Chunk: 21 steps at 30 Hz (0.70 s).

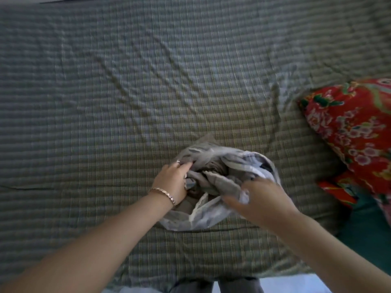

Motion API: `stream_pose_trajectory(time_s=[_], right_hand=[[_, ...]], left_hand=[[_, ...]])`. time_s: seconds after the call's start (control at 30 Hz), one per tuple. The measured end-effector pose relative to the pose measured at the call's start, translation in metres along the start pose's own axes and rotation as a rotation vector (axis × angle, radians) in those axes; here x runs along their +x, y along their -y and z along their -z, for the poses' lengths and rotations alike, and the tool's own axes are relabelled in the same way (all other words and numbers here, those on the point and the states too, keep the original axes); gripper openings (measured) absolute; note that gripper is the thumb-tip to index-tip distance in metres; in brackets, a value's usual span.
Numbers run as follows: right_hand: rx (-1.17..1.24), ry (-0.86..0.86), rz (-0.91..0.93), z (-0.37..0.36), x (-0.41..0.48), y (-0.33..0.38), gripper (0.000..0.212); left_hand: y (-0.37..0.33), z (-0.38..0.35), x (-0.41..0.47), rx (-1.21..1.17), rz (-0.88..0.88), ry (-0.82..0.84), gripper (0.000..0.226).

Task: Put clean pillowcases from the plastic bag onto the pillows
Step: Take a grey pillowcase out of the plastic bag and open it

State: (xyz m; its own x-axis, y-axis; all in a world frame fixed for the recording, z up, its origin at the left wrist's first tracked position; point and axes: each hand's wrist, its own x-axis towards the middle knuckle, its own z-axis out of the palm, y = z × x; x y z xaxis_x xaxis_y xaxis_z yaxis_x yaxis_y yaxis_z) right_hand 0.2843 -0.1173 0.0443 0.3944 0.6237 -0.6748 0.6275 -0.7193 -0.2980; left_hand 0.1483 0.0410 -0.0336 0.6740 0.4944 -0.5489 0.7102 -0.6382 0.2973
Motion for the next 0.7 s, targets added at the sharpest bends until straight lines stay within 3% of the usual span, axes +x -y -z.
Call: stream_pose_trajectory(time_s=[0.07,0.13,0.23,0.43,0.6,0.7], right_hand=[[-0.032,-0.336,0.107,-0.013,0.01,0.004,0.04],[-0.125,-0.495,0.268,-0.026,0.02,0.014,0.048],[-0.291,-0.366,0.289,-0.038,0.043,0.027,0.061],[-0.434,0.088,0.075,-0.038,0.066,0.026,0.053],[-0.245,0.122,-0.066,-0.032,0.051,0.015,0.048],[-0.116,0.04,0.057,-0.022,0.04,0.011,0.025]], left_hand=[[-0.006,0.001,-0.006,-0.033,0.005,-0.011,0.067],[-0.01,0.005,-0.012,-0.035,0.02,-0.022,0.071],[-0.013,0.012,-0.017,-0.021,-0.014,-0.061,0.077],[-0.015,0.017,-0.034,0.236,-0.055,0.074,0.074],[-0.026,0.024,-0.032,0.422,-0.113,0.147,0.069],[-0.029,0.03,-0.025,0.289,-0.33,0.072,0.07]])
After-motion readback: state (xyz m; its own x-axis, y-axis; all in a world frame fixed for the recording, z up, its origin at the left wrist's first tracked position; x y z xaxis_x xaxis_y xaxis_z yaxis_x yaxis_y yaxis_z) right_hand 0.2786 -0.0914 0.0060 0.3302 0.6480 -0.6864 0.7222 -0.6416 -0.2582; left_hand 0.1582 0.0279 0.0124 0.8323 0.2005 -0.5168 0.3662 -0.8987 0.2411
